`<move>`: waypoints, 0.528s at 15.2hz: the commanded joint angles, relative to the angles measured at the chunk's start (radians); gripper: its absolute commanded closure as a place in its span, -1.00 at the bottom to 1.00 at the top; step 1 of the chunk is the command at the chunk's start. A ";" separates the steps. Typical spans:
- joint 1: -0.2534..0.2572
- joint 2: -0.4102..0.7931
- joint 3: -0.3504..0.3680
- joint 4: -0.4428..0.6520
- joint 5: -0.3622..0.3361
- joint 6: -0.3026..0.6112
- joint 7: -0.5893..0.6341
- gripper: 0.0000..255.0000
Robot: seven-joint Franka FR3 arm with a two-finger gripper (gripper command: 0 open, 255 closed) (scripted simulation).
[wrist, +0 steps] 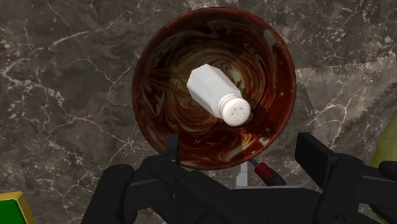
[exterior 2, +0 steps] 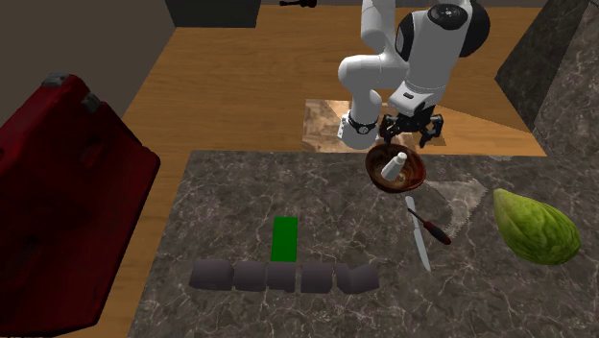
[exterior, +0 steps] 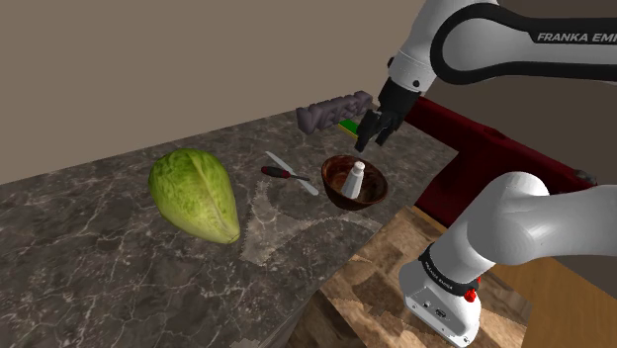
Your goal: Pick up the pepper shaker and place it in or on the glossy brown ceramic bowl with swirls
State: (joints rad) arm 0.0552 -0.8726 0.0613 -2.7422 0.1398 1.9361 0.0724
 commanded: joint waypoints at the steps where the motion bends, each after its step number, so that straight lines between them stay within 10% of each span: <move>1: 0.000 0.000 0.000 0.000 0.000 0.000 0.000 -1.00; 8: -0.008 -0.017 -0.015 0.117 -0.016 -0.135 0.003 -1.00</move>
State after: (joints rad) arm 0.0479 -0.8896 0.0472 -2.6282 0.1249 1.8056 0.0757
